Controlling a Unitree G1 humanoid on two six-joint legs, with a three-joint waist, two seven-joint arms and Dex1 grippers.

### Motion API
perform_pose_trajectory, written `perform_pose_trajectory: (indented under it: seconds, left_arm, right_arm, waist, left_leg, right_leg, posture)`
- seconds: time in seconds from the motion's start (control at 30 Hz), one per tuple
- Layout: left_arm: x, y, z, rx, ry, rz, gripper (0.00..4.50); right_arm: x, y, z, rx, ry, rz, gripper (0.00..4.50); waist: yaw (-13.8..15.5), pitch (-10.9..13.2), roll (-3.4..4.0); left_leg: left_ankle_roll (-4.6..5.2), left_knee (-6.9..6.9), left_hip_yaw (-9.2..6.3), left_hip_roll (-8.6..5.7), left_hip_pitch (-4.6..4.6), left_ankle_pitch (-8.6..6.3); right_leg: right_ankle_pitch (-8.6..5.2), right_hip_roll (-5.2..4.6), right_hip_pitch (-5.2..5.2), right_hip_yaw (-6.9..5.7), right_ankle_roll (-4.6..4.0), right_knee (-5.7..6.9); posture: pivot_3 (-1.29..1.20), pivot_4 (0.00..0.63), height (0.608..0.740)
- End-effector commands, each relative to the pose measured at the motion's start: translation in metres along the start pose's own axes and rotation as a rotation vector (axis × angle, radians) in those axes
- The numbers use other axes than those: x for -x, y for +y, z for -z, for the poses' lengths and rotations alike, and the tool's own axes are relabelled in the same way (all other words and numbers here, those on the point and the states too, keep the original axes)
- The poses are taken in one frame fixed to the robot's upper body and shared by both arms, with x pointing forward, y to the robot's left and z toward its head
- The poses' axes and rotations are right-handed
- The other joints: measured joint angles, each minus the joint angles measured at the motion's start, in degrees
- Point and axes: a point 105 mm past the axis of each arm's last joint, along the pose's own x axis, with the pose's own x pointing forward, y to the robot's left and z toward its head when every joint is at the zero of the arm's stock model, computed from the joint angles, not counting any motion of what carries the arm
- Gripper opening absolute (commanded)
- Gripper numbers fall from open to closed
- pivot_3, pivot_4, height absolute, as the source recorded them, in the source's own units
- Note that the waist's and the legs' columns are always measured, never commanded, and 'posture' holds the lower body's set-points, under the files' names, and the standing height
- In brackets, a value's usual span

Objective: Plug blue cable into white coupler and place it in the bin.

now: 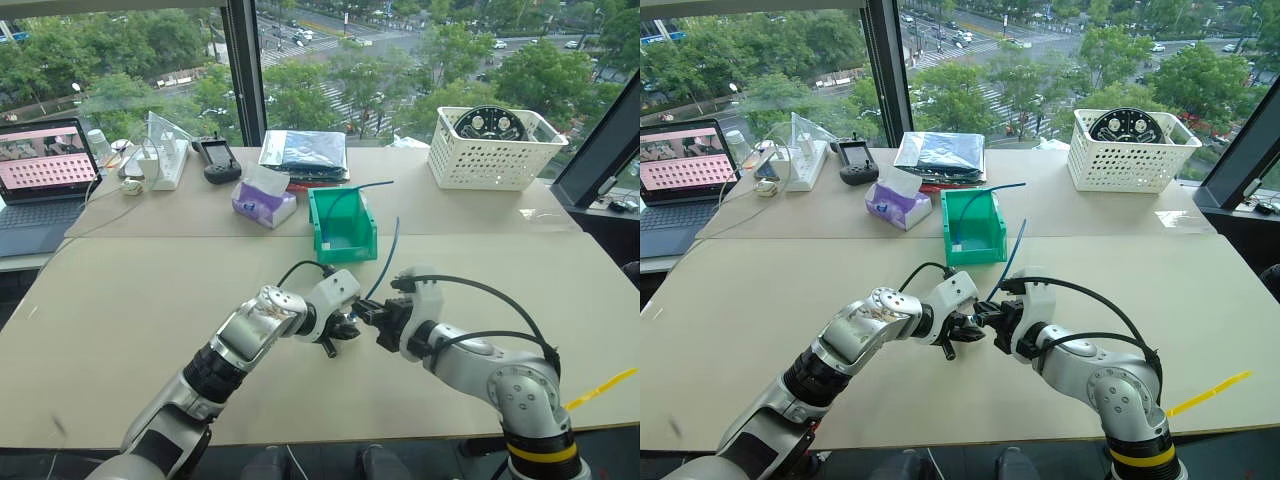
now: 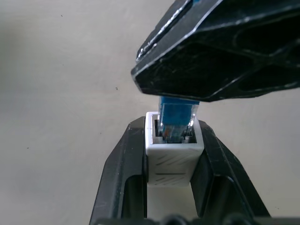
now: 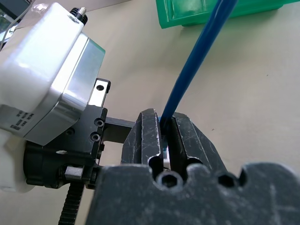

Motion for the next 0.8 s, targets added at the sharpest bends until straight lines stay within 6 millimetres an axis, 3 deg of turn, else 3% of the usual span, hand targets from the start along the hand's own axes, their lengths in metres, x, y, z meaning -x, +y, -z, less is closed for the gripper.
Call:
perform_pose_trajectory:
  seconds: [0.03, 0.37, 0.8]
  left_arm:
    - [0.001, -0.002, -0.019, -0.02, -0.05, -0.018, 0.69]
    - [0.002, -0.001, -0.014, 0.031, -0.047, -0.04, 0.69]
    - [0.001, -0.001, -0.012, 0.052, -0.047, -0.043, 0.69]
  right_arm:
    - [-0.006, 0.006, 0.035, -0.059, 0.126, -0.052, 0.0]
    - [-0.004, -0.015, 0.087, -0.141, 0.287, -0.046, 0.0]
    - [-0.005, -0.024, 0.105, -0.008, 0.387, -0.04, 0.0]
  waist:
    - [-0.01, -0.03, 0.01]
    - [0.01, -1.11, -0.14]
    - [0.0, -2.07, -0.15]
  left_leg:
    - [0.0, 0.0, 0.0, 0.0, 0.03, 0.0]
    - [0.01, -0.11, 0.02, 0.0, 0.28, -0.02]
    - [0.0, -0.23, 0.0, 0.04, 0.4, -0.02]
  right_leg:
    - [0.0, 0.0, 0.03, 0.0, 0.0, 0.0]
    - [-0.29, -0.01, 0.21, 0.02, 0.31, -0.01]
    - [-0.44, 0.01, 0.23, 0.01, 0.25, -0.01]
  posture:
    - [0.0, 0.15, 0.74]
    - [0.0, 0.15, 0.74]
    - [0.0, 0.15, 0.74]
